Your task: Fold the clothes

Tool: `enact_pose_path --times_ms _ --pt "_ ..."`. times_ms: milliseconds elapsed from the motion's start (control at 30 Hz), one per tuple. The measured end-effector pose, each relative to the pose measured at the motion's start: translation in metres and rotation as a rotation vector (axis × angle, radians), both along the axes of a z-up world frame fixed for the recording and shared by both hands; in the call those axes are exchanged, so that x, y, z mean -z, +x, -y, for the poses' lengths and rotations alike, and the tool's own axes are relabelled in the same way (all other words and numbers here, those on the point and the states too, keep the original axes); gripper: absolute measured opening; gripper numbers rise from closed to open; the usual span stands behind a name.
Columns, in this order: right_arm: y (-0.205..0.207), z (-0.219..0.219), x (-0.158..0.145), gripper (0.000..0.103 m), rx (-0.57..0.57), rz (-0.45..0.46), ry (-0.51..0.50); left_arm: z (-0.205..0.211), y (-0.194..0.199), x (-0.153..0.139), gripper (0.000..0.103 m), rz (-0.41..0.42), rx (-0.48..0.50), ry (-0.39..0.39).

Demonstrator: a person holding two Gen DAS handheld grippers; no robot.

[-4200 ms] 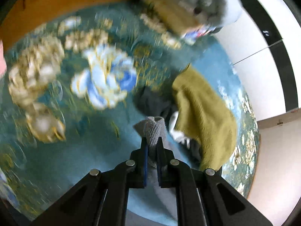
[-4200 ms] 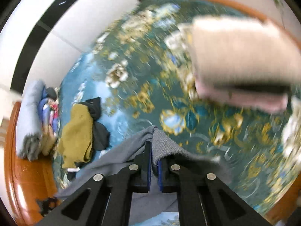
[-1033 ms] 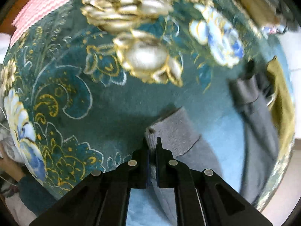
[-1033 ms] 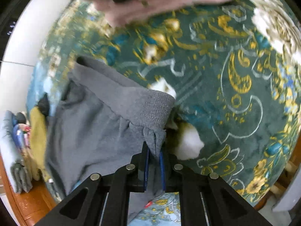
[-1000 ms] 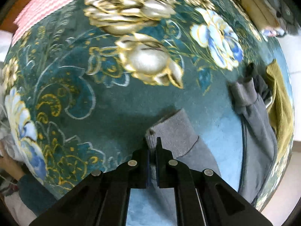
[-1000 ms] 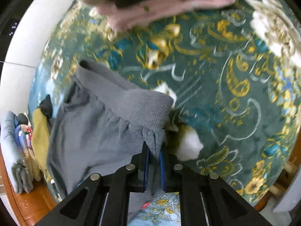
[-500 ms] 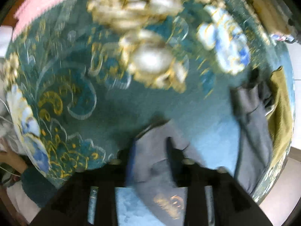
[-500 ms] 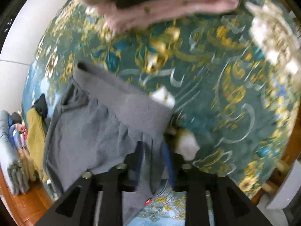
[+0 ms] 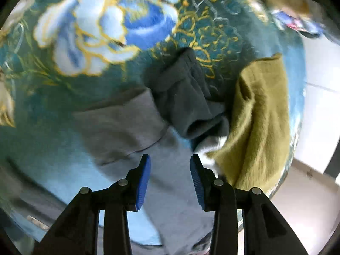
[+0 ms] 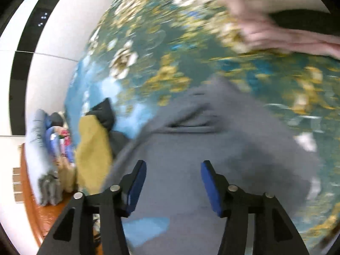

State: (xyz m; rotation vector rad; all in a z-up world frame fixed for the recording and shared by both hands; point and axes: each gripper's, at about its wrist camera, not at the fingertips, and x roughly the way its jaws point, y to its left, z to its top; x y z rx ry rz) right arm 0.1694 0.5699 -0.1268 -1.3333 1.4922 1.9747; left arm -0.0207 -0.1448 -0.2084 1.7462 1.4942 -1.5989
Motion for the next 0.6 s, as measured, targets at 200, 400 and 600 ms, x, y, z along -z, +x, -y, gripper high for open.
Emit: enact_pose_path --times_ms 200,400,600 --pt "-0.042 -0.013 0.034 0.067 0.172 0.108 -0.035 -0.016 -0.027 0.019 0.039 0.130 0.033 -0.085" --pt "-0.076 -0.028 0.068 0.067 0.345 0.239 -0.060 -0.021 -0.036 0.030 0.039 0.212 0.025 -0.118" --pt "-0.071 -0.033 0.093 0.047 0.386 0.376 -0.071 -0.028 -0.035 0.031 0.029 0.239 0.040 -0.162"
